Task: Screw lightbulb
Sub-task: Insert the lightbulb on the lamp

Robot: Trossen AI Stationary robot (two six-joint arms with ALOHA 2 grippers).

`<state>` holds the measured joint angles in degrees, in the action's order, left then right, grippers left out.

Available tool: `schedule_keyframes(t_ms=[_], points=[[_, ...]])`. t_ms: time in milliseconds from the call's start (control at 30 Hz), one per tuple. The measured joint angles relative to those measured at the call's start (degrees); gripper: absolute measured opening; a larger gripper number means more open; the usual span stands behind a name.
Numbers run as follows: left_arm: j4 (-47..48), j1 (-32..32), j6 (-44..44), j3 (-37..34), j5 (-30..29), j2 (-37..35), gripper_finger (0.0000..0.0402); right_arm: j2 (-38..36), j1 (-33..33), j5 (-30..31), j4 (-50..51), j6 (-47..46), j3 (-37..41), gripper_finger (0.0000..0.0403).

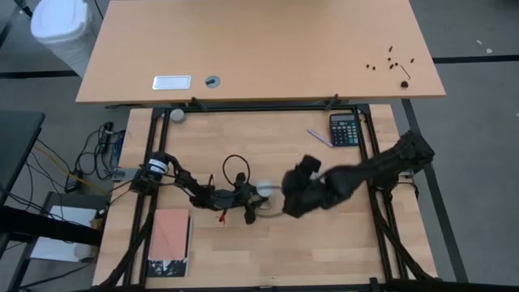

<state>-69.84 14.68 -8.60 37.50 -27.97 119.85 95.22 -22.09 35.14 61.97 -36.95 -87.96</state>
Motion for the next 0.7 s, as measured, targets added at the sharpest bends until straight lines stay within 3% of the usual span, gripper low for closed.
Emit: schedule_keyframes(t_ms=[167,300,467,700], points=[[0.1,0.0,0.7,0.0,0.2,0.0,0.0194,-3.1,-4.3,3.2,-12.8,-8.7,16.4,0.0345],[0.2,0.0,0.7,0.0,0.2,0.0,0.0194,-7.2,-8.2,10.2,-24.4,-13.1,27.3,0.0345],[0.0,0.0,0.5,0.0,0.4,0.0,0.0194,-10.7,-10.9,18.0,-45.9,-8.1,39.9,0.0345],[-0.2,0.1,-2.0,0.3,2.0,0.0,0.0194,-8.4,-9.5,19.1,-73.6,-0.9,53.6,0.0345]])
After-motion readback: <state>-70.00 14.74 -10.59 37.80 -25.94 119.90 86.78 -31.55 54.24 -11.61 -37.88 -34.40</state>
